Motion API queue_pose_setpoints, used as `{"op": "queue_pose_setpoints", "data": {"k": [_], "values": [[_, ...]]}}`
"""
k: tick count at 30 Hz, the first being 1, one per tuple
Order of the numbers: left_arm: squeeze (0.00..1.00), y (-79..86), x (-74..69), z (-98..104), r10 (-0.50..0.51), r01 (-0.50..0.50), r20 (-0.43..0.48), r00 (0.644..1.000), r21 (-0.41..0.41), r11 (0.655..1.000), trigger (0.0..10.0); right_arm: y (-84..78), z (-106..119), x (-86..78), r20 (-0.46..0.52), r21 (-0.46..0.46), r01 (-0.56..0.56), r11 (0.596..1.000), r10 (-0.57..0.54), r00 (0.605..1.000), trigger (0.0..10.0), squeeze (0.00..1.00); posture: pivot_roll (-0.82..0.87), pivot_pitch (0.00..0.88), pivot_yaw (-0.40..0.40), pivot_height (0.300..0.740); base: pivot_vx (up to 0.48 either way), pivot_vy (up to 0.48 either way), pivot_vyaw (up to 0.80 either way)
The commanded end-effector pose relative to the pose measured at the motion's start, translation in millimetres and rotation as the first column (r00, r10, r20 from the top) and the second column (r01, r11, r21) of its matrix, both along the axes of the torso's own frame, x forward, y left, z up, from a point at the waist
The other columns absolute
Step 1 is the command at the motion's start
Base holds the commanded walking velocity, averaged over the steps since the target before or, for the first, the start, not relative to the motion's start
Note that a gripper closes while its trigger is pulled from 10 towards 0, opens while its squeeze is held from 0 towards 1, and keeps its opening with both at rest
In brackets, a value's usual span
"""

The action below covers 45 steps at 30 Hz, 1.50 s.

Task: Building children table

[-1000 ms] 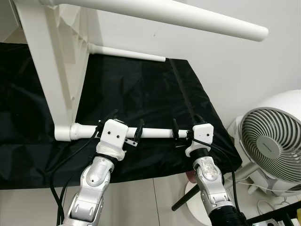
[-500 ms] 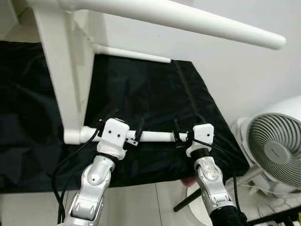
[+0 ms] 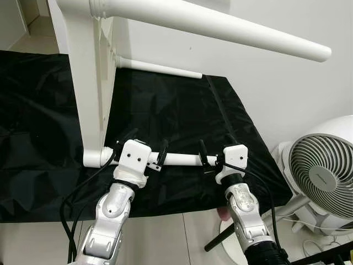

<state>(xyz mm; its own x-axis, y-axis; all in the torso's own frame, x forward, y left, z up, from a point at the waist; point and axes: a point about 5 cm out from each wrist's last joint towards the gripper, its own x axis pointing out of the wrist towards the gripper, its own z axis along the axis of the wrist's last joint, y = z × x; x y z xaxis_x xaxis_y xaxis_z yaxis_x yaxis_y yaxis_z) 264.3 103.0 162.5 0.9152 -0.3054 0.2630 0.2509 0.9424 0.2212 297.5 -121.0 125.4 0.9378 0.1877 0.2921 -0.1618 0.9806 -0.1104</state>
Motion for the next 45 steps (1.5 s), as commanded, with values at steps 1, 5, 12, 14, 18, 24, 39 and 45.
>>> {"op": "queue_pose_setpoints", "data": {"k": [1,5,12,14,18,24,39,45], "values": [[0.0,-4.3,1.2,-2.1,-0.008,0.008,-0.009,1.0,0.008,1.0,10.0,-5.4,-3.5,-0.4,-0.018,-0.002,0.013,1.0,-0.013,1.0,10.0,0.0,0.09,0.023,-0.178,0.74,0.0,-0.27,0.0],[0.0,-4.4,1.4,-2.4,-0.007,0.007,-0.01,1.0,0.009,1.0,10.0,-5.3,-3.5,-0.4,-0.019,-0.001,0.012,1.0,-0.012,1.0,10.0,0.0,0.09,0.024,-0.176,0.74,0.0,-0.275,0.0],[0.0,-4.7,1.5,-2.7,-0.006,0.006,-0.013,1.0,0.01,1.0,10.0,-5.5,-4.2,-1.5,-0.021,0.0,0.012,1.0,-0.012,1.0,10.0,0.0,0.09,0.028,-0.177,0.74,0.0,-0.282,0.0],[0.0,-4.8,1.5,-2.9,-0.005,0.005,-0.015,1.0,0.01,1.0,10.0,-5.6,-4.4,-1.8,-0.022,0.0,0.012,1.0,-0.012,1.0,10.0,0.0,0.09,0.03,-0.178,0.74,0.0,-0.285,0.0],[0.0,-5.3,1.1,-3.3,-0.004,0.004,-0.016,1.0,0.01,1.0,10.0,-5.8,-4.5,-2.2,-0.024,0.0,0.013,1.0,-0.013,1.0,10.0,0.0,0.08,0.031,-0.178,0.74,0.0,-0.27,0.0],[0.0,-4.7,1.6,-3.5,0.006,-0.007,-0.023,1.0,-0.016,1.0,10.0,-6.0,-4.4,-2.2,-0.024,0.005,0.014,1.0,-0.014,1.0,10.0,0.0,0.09,0.031,-0.178,0.74,0.0,-0.086,0.0],[0.0,-1.2,4.4,-3.4,0.068,-0.068,-0.031,0.997,-0.009,0.998,10.0,-5.1,-4.1,-2.2,-0.026,0.003,0.018,1.0,-0.018,1.0,10.0,0.0,0.09,0.044,-0.176,0.74,0.0,0.0,0.0],[0.0,-0.4,5.9,-5.1,0.071,-0.072,-0.049,0.996,-0.018,0.997,10.0,-5.6,-4.7,-2.1,-0.029,0.003,0.024,1.0,-0.024,0.999,10.0,0.0,0.09,0.044,-0.173,0.74,0.0,0.0,0.0]]}}
